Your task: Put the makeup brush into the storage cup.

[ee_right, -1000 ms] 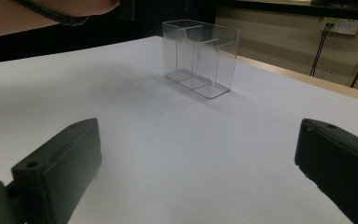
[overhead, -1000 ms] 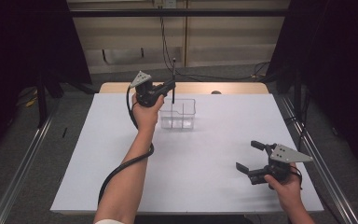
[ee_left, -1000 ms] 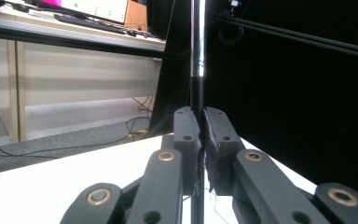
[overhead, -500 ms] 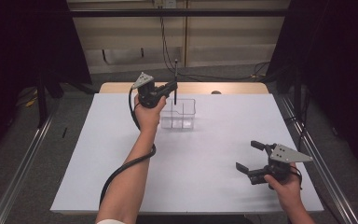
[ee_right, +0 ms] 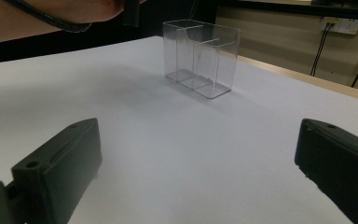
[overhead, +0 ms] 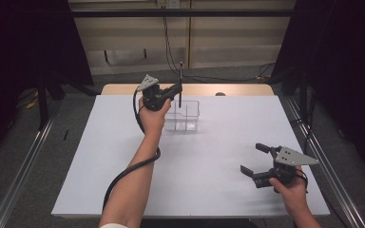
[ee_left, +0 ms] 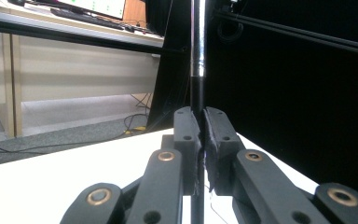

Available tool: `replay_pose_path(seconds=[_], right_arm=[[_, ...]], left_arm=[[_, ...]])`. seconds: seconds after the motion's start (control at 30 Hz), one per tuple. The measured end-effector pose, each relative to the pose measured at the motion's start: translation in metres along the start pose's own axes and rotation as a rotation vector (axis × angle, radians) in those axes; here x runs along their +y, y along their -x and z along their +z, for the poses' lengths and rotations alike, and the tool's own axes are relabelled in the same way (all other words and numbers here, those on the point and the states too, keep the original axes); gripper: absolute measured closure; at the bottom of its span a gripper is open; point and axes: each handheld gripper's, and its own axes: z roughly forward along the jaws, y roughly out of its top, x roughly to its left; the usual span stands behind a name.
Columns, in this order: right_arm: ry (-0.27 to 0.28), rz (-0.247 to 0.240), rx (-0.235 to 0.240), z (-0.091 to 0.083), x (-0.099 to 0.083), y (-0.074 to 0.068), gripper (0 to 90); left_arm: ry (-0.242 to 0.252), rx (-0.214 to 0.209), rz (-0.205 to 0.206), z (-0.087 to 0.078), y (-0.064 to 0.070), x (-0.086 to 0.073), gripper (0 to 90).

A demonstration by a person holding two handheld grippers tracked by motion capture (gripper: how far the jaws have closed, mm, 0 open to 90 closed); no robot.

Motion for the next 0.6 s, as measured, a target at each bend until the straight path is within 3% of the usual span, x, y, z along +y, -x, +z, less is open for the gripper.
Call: replay_pose_path(seconds=[0.13, 0.6], right_arm=[[0.002, 0.001, 0.0, -0.0001, -0.0002, 0.0004, 0.0], [0.001, 0.001, -0.001, 0.0, -0.0006, 0.0007, 0.0]], left_arm=[[-0.015, 0.0, 0.02, -0.0007, -0.0018, -0.0006, 84.1], [-0.008, 0.011, 0.014, 0.0014, -0.0011, -0.0046, 84.1]])
